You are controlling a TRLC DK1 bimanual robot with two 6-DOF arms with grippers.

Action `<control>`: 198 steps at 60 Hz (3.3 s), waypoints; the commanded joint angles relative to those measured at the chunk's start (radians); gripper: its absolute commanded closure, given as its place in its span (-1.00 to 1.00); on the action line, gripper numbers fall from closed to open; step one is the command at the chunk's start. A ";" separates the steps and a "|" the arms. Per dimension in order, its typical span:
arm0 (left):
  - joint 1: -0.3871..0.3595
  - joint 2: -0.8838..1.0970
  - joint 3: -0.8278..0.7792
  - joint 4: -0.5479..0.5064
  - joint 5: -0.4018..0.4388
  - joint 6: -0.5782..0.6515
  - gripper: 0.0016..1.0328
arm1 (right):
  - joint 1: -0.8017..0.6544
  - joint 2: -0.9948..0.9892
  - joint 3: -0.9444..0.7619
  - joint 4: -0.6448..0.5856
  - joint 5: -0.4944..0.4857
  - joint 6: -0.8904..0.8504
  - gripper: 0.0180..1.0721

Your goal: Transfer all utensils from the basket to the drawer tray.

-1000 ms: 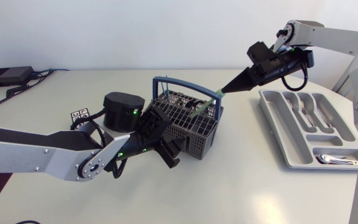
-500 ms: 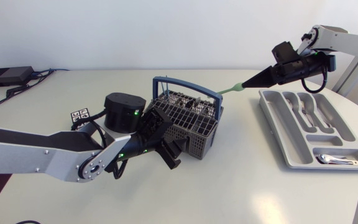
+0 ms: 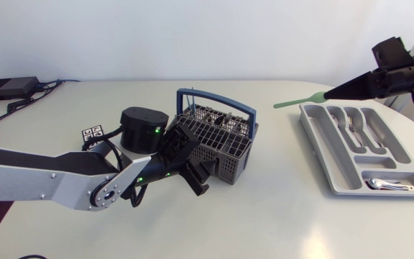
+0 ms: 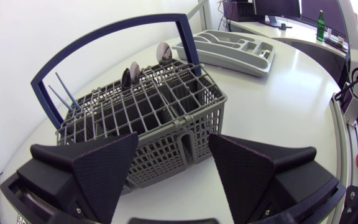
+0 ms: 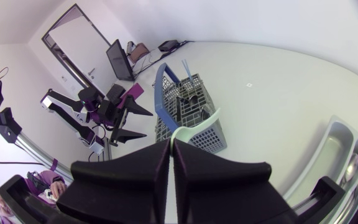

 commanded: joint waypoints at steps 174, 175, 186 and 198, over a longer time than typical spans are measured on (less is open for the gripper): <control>0.166 -0.181 -0.015 -0.190 -0.041 -0.003 -0.53 | 0.260 -0.425 -0.699 1.182 0.853 0.839 -0.83; 0.171 -0.178 -0.013 -0.194 -0.045 -0.003 -0.53 | 0.271 -0.407 -0.688 1.184 0.845 0.843 -0.79; 0.214 -0.151 0.002 -0.240 -0.073 -0.006 -0.46 | 0.363 -0.237 -0.595 1.247 0.751 0.897 0.11; 0.232 -0.086 0.013 -0.222 -0.075 -0.012 -0.14 | 0.429 -0.109 -0.512 1.302 0.728 0.911 0.89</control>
